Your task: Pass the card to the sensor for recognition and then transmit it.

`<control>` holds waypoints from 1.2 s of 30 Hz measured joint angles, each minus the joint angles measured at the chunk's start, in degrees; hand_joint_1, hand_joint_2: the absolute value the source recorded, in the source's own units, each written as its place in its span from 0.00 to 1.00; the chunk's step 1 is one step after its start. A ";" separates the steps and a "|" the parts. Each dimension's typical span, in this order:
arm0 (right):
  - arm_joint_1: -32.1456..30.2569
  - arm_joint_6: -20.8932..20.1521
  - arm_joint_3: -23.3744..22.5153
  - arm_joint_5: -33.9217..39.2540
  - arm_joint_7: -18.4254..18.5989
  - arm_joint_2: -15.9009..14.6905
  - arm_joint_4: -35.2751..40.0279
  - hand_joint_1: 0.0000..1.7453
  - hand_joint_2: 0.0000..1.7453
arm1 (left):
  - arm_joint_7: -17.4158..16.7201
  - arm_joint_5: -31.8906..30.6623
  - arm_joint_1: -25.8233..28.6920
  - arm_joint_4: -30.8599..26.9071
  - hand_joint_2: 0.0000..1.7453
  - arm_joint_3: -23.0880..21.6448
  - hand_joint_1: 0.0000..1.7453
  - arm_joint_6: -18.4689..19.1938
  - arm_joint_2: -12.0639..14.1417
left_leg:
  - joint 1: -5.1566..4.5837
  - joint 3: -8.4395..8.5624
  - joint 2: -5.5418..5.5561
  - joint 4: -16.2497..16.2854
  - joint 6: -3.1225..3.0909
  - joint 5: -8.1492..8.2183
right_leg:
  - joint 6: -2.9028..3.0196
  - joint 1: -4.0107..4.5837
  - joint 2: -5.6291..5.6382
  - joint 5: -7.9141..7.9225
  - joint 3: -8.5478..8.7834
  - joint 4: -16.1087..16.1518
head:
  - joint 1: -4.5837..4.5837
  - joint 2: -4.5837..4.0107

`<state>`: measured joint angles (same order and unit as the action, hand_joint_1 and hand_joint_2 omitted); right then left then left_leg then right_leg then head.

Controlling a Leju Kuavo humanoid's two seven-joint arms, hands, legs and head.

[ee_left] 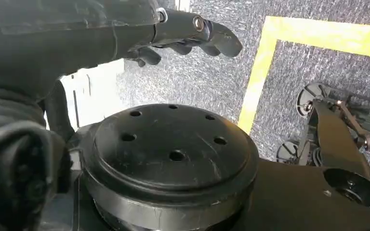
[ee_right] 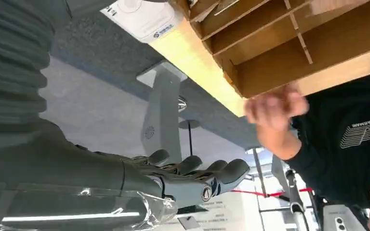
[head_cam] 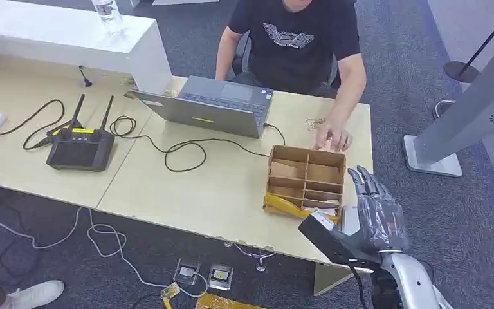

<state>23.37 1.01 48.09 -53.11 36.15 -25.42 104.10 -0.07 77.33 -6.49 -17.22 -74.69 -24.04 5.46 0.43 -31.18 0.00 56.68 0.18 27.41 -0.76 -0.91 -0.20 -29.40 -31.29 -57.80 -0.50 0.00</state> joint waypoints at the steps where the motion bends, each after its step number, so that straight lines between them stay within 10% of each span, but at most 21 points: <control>1: 0.37 0.50 0.24 0.20 0.00 0.26 -0.81 0.00 1.00 | 0.00 0.00 -0.02 0.00 0.00 0.00 0.00 0.02 0.00 | 0.00 0.00 0.00 0.00 0.00 0.00 | 0.00 0.00 0.00 0.00 0.00 0.00 | 0.00 0.00; 36: 7.64 6.86 9.79 -1.55 -0.13 9.14 -23.01 0.00 1.00 | -1.16 -0.33 -0.13 0.00 0.00 0.00 0.00 -0.42 0.15 | 0.00 -0.01 0.06 0.00 -0.01 -0.01 | 0.00 0.00 -0.06 0.00 -0.01 -0.01 | 0.00 0.00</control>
<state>31.01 7.87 57.88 -54.67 36.02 -16.28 81.09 -1.22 77.00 -6.62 -17.22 -74.69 -24.46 5.62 0.43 -31.20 0.06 56.69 0.18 27.40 -0.75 -0.91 -0.25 -29.40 -31.31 -57.80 -0.50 0.00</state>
